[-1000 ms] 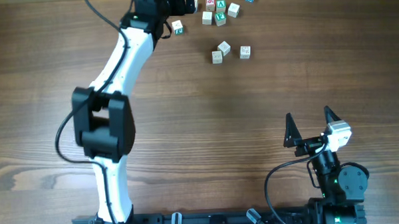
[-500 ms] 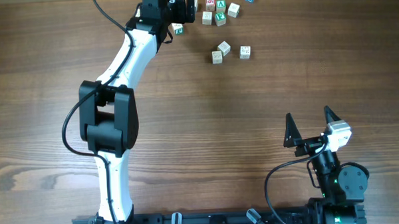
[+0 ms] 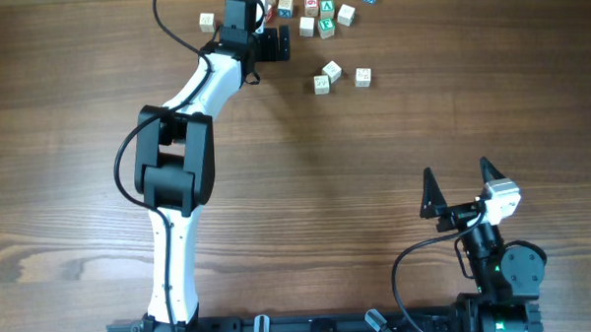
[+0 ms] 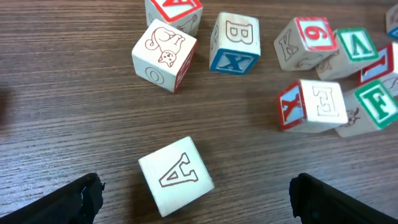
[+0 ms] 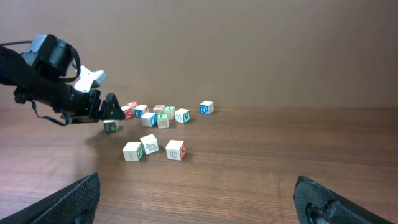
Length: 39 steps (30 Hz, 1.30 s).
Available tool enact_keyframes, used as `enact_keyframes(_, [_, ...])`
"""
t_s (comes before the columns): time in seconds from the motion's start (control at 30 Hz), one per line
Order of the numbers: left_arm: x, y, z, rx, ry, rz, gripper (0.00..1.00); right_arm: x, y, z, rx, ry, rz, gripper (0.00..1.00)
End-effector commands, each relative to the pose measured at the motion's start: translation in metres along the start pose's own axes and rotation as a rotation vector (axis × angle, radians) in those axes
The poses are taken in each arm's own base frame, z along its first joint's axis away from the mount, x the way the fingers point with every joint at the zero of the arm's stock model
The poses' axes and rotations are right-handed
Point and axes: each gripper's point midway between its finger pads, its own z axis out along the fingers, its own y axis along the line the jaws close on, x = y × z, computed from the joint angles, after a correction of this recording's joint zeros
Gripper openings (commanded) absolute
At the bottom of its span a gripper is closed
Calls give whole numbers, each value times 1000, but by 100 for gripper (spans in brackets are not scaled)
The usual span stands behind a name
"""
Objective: Form a circle
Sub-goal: 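Reach the left gripper forward to the white 'A' block, then grasp the 'A' block with the left gripper and lift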
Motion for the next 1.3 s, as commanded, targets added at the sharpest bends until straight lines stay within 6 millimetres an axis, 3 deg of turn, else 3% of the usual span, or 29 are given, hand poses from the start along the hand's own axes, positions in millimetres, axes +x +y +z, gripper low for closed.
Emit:
enact_keyframes(0.0, [12,10,4,-40,35,-112,95,-1,0,0,2,-7,-20,100])
enact_keyframes(0.13, [25,34,9,-175,38,-260,91,-1,0,0,2,-7,-20,100])
enact_keyframes(0.3, [41,37,22,-183,64,-282,83,-1,0,0,2,-7,-19,100])
enact_keyframes(0.43, [40,37,23,-181,57,-279,72,-1,0,0,2,-7,-20,100])
enact_keyframes(0.53, [36,36,23,-176,43,-271,59,-1,0,0,3,-7,-19,100])
enact_keyframes(0.6, [32,35,20,-174,43,-226,46,-1,0,0,2,-7,-19,100])
enact_keyframes(0.7, [18,31,5,-168,36,-138,33,-1,0,0,2,-7,-20,100])
enact_keyframes(0.77, [5,28,-11,-164,28,-77,29,-1,0,0,2,-7,-19,100])
enact_keyframes(0.83, [-15,27,-44,-195,27,-12,25,-1,0,0,3,-7,-20,100])
enact_keyframes(0.97, [-30,35,-117,-292,77,17,22,-1,0,0,2,-7,-20,100])
enact_keyframes(1.1, [-10,34,-184,-317,218,25,20,-1,0,0,2,-7,-19,100])
enact_keyframes(1.17, [14,39,-212,-341,338,25,18,-1,0,0,3,-7,-19,99])
enact_keyframes(1.27, [59,50,-235,-384,529,-59,12,-1,0,0,2,-7,-20,100])
